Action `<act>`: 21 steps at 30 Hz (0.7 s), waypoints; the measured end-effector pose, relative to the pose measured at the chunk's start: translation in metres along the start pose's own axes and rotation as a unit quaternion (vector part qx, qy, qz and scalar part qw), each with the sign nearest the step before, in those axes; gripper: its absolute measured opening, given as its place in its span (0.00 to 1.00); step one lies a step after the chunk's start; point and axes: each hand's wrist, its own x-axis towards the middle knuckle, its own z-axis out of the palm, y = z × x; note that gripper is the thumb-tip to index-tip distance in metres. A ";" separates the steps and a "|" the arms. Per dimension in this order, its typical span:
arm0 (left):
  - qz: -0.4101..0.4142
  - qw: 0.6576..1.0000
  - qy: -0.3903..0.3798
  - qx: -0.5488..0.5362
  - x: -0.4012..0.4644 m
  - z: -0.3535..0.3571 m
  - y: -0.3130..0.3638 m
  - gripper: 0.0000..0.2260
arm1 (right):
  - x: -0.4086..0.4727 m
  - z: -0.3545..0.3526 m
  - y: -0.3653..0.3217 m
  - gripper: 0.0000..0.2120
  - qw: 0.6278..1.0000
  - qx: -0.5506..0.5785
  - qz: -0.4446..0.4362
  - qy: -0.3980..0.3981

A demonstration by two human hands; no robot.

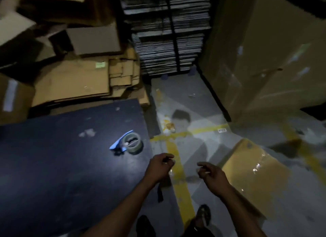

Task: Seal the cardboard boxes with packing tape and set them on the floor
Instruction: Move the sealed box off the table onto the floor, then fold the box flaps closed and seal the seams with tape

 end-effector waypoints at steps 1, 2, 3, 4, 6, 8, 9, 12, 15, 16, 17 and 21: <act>-0.007 1.000 0.008 -0.007 -0.004 -0.022 -0.004 0.14 | 0.003 0.014 -0.016 0.09 1.000 0.007 -0.008 0.002; -0.004 1.000 0.014 -0.012 -0.006 -0.040 -0.009 0.14 | 0.006 0.028 -0.031 0.09 1.000 0.012 -0.015 0.002; -0.003 1.000 0.023 -0.013 -0.010 -0.058 -0.015 0.13 | 0.009 0.040 -0.046 0.08 0.999 0.014 -0.031 0.000; -0.004 0.999 0.037 -0.019 -0.013 -0.075 -0.019 0.12 | 0.012 0.052 -0.062 0.08 0.998 0.010 -0.055 -0.006; -0.013 0.996 0.078 -0.048 -0.020 -0.106 -0.023 0.07 | 0.021 0.072 -0.093 0.08 0.995 -0.005 -0.097 -0.036; -0.015 0.990 0.122 -0.064 -0.027 -0.132 -0.025 0.04 | 0.034 0.090 -0.125 0.07 0.990 -0.017 -0.125 -0.066; -0.018 0.987 0.149 -0.062 -0.031 -0.144 -0.023 0.03 | 0.041 0.098 -0.142 0.07 0.988 -0.015 -0.138 -0.073; -0.022 0.972 0.218 -0.088 -0.046 -0.182 -0.022 0.03 | 0.070 0.129 -0.180 0.07 0.977 -0.025 -0.194 -0.082; -0.033 0.954 0.272 -0.122 -0.059 -0.225 -0.019 0.04 | 0.090 0.166 -0.218 0.08 0.967 -0.015 -0.218 -0.134; -0.036 0.949 0.284 -0.129 -0.063 -0.240 -0.020 0.04 | 0.095 0.180 -0.232 0.08 0.964 -0.017 -0.223 -0.147; -0.043 0.945 0.296 -0.132 -0.067 -0.255 -0.022 0.04 | 0.097 0.192 -0.247 0.08 0.959 -0.022 -0.232 -0.158; -0.040 0.923 0.353 -0.151 -0.084 -0.317 -0.025 0.02 | 0.103 0.245 -0.308 0.09 0.943 -0.026 -0.275 -0.184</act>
